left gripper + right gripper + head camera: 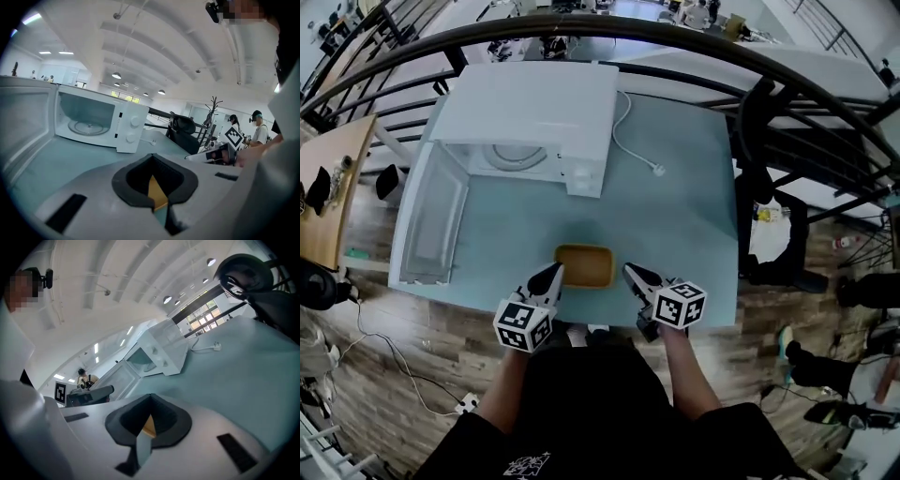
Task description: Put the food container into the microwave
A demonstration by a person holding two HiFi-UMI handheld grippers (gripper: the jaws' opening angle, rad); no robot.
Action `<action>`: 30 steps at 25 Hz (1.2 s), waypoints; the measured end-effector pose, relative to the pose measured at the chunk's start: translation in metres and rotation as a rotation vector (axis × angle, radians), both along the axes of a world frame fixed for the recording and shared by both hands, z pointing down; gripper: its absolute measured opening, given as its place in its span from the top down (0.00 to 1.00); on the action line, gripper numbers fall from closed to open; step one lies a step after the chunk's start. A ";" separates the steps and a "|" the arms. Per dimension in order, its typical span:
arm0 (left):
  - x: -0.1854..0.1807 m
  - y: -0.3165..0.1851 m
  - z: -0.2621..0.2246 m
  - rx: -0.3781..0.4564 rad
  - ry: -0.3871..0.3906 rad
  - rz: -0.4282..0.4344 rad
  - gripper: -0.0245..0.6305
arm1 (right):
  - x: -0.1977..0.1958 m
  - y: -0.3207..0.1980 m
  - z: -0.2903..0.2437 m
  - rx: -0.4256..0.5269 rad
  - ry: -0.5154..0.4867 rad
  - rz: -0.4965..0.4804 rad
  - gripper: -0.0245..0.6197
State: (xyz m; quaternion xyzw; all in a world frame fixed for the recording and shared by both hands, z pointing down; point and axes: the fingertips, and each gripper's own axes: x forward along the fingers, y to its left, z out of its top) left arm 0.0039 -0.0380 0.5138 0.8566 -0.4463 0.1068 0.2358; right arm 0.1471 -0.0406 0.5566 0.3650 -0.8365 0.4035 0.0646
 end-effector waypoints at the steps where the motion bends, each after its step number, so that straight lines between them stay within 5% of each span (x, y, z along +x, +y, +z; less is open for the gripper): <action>1: 0.004 0.000 0.004 -0.011 0.001 0.014 0.95 | 0.003 0.001 0.004 -0.011 -0.001 0.009 0.95; 19: 0.057 0.002 0.054 -0.132 0.004 0.182 0.95 | 0.008 0.005 0.060 -0.210 -0.188 0.084 0.95; 30: 0.063 -0.002 0.068 -0.160 0.004 0.185 0.95 | 0.009 0.009 0.092 -0.321 -0.269 0.049 0.95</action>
